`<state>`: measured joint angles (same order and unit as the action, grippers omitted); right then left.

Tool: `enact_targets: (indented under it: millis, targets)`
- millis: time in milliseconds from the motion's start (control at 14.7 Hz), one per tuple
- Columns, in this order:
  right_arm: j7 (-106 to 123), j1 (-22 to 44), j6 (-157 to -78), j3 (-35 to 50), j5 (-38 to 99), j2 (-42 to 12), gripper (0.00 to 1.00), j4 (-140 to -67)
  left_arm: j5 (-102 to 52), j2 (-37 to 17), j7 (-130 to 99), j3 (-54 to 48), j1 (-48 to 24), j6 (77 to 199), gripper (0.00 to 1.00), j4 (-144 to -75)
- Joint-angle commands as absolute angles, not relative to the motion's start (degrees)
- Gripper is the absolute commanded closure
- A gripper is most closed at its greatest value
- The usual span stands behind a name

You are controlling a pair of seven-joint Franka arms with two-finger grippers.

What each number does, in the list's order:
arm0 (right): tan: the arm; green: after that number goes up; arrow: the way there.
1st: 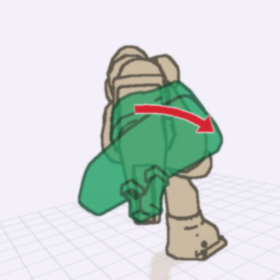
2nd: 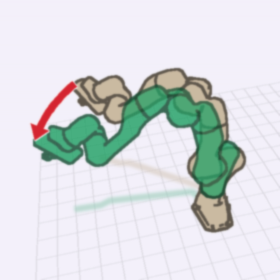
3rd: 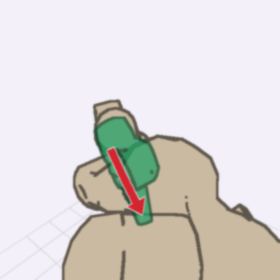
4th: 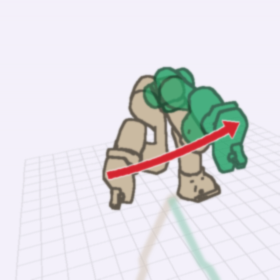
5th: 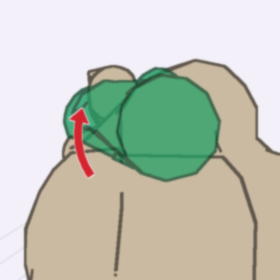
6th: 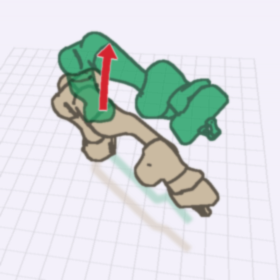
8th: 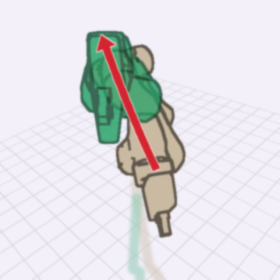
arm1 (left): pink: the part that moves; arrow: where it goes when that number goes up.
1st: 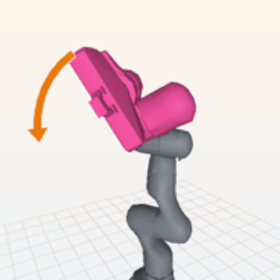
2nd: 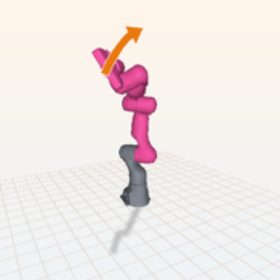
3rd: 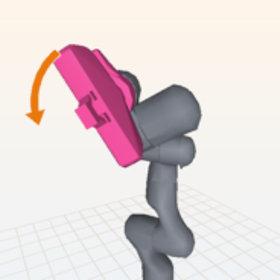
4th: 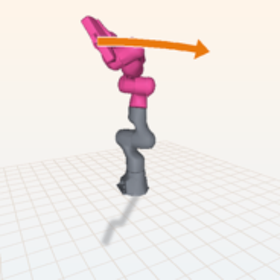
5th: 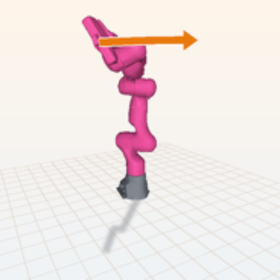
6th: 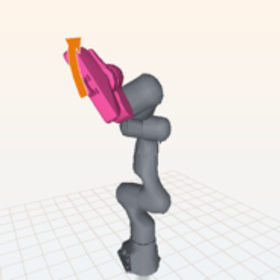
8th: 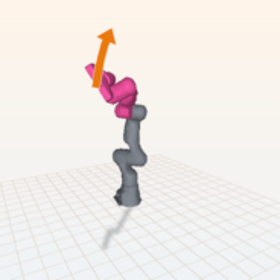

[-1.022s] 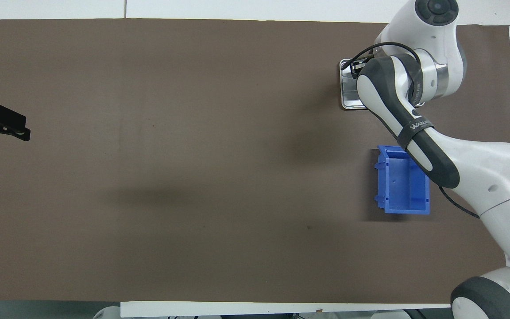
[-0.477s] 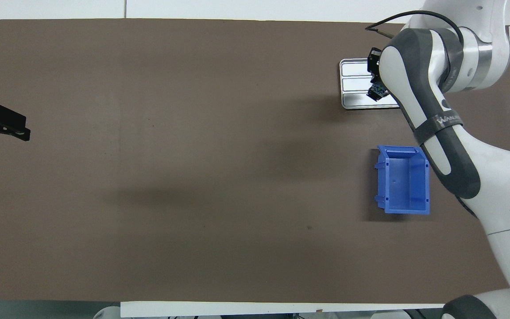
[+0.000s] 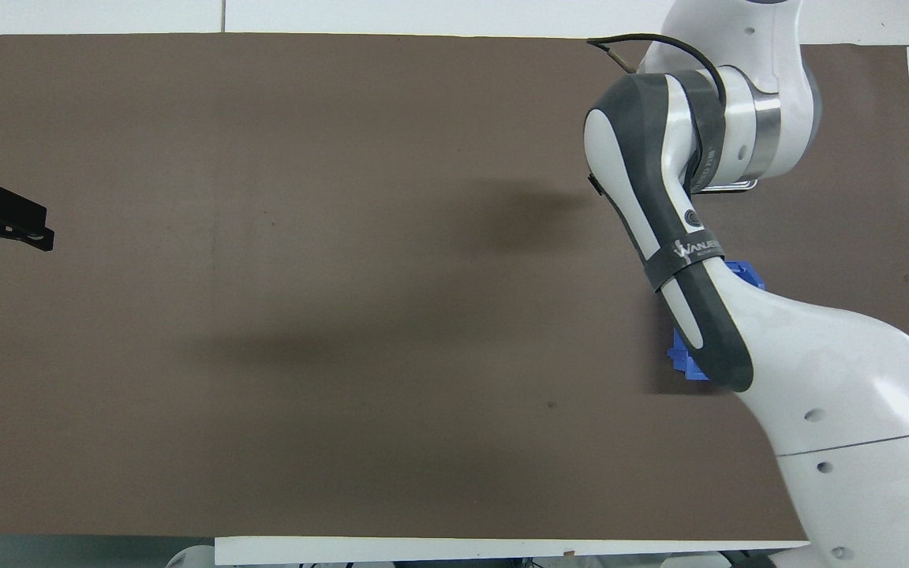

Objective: Place and press button with both arms
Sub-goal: 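Lift the green button and carry it toward the table center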

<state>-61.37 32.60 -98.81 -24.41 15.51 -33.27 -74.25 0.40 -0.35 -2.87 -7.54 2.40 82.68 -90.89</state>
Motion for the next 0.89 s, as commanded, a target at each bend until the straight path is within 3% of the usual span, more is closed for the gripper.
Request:
enact_targets:
  millis: [0,477,818]
  targets:
    - [-68.97,39.35,-98.96,-31.44,21.51,-34.97,0.84,-74.27,0.0,1.32,-2.64,-7.03,2.2,83.94,0.0,-92.9]
    - [-81.99,53.69,-102.13,-45.95,38.21,-39.28,0.83,-74.53,0.0,1.32,-2.64,-7.03,2.2,83.94,0.0,-92.9]
    - [-82.62,59.94,-101.08,-51.59,42.71,-40.17,0.87,-80.06,0.0,1.32,-2.64,-7.03,2.2,83.94,0.0,-92.81]
